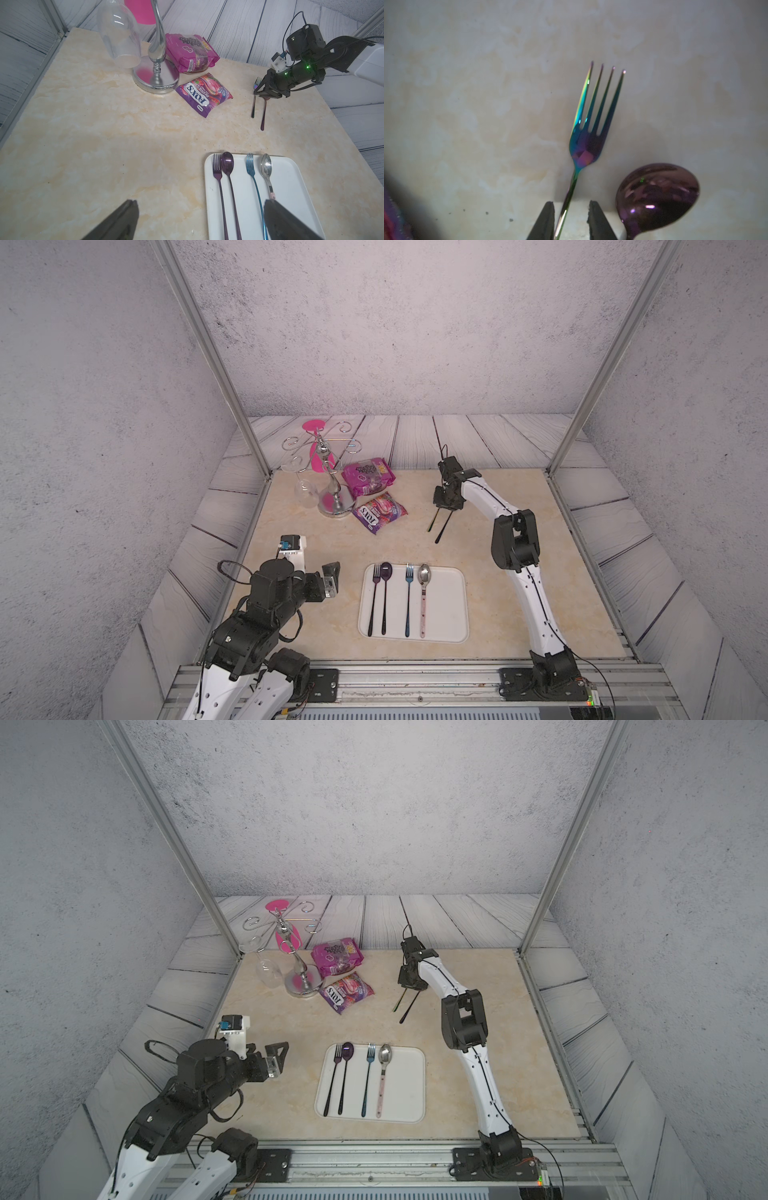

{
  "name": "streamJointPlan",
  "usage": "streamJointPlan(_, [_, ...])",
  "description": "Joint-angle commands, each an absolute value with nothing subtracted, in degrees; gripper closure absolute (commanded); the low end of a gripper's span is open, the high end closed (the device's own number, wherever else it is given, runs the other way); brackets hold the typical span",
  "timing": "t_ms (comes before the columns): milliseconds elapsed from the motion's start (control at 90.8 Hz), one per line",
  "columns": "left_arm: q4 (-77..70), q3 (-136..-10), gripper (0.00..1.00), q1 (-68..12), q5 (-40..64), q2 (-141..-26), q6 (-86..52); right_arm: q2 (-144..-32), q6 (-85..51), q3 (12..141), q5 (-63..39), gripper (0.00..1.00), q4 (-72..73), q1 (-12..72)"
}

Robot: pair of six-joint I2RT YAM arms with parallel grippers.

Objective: Set the spoon and fork side by side
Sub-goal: Pick up the fork at the center of the board.

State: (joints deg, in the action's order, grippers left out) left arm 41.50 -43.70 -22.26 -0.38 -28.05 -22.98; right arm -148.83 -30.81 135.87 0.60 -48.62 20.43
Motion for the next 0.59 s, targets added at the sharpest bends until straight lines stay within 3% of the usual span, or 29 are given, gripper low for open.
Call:
streamJointPlan(0, [40.87, -43.22, 0.0, -22.06, -0.36, -27.43, -22.89, -152.88, -27.49, 139.25, 1.04, 0.73, -56.64, 20.18])
streamJointPlan(286, [40.93, -43.14, 0.0, -22.06, -0.51, -26.69, -22.94, -149.26, -21.26, 130.91, 3.79, 0.84, -64.53, 18.23])
streamJointPlan(418, [40.88, -43.15, 0.01, -22.04, -0.43, -26.53, -23.02, -144.26, -16.62, 122.98, 1.2, 0.84, -62.14, 16.63])
streamJointPlan(584, [40.52, -43.15, 0.0, -22.06, -0.53, -26.72, -23.0, -142.7, -15.55, 122.75, 1.06, 0.83, -64.25, 15.95])
